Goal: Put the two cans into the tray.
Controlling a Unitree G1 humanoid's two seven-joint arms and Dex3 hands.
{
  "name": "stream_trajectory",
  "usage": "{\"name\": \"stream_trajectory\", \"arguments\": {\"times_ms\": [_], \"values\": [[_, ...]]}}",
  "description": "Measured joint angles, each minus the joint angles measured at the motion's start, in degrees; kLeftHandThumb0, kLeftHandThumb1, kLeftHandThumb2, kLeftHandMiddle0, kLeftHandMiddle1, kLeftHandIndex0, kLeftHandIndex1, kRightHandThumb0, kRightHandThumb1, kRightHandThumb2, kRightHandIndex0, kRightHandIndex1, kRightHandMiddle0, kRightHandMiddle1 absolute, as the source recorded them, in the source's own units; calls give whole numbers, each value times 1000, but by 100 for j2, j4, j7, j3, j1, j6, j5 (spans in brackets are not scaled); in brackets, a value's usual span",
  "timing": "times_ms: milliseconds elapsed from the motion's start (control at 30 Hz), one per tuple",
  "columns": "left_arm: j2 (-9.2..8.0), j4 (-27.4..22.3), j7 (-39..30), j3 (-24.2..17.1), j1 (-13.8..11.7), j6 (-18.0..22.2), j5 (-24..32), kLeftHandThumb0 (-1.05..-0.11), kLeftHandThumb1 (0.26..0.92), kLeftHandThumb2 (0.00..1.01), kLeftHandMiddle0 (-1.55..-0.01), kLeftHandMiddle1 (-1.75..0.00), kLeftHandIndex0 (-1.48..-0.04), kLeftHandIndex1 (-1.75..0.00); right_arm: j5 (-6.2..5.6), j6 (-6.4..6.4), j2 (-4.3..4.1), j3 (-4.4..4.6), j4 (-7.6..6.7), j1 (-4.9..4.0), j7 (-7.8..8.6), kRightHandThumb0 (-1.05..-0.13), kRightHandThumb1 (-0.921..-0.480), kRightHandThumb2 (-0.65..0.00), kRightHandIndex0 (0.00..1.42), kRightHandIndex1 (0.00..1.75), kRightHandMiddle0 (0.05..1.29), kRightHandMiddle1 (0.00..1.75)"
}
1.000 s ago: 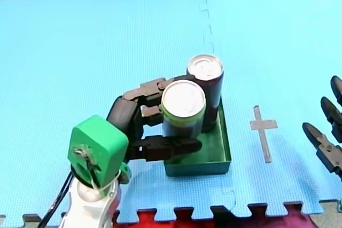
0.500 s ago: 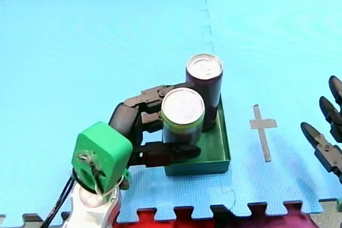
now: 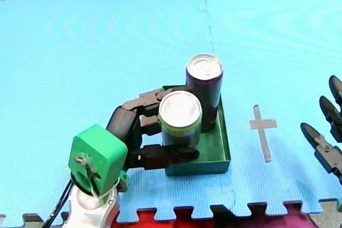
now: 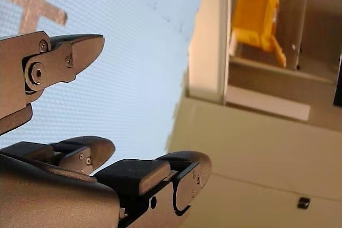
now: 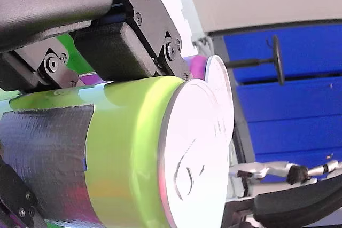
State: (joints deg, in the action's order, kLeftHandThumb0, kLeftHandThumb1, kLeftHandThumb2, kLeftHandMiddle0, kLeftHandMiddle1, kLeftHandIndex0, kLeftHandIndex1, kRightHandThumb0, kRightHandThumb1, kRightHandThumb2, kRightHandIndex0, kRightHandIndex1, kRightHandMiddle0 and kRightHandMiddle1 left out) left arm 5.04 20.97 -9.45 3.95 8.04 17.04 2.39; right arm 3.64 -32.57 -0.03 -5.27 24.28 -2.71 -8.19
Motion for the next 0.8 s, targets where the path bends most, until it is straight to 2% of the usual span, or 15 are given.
{"name": "stream_trajectory", "arguments": {"times_ms": [233, 367, 500, 800], "values": [[-10, 55, -128, -62, -14, 24, 110, -403, 725, 0, -1364, 0, -1277, 0, -2, 3, -1, 15, -125, 75, 46, -1048, -921, -57, 491, 1, 435, 0], [-10, 80, -181, -88, -24, 62, 148, -405, 723, 0, -1362, 0, -1277, 0, 10, 51, 7, 45, -307, 154, 47, -1048, -921, -59, 490, 0, 432, 0], [-11, 109, -215, -107, -24, 86, 186, -406, 722, 0, -1362, 0, -1278, 0, 13, 110, 16, 62, -427, 220, 47, -1048, -921, -60, 489, 0, 429, 0], [-46, 145, -271, -118, -23, 142, 200, -407, 720, 0, -1363, 0, -1278, 0, 21, 167, 29, 98, -532, 269, 47, -1048, -921, -61, 486, 0, 421, 0]]}}
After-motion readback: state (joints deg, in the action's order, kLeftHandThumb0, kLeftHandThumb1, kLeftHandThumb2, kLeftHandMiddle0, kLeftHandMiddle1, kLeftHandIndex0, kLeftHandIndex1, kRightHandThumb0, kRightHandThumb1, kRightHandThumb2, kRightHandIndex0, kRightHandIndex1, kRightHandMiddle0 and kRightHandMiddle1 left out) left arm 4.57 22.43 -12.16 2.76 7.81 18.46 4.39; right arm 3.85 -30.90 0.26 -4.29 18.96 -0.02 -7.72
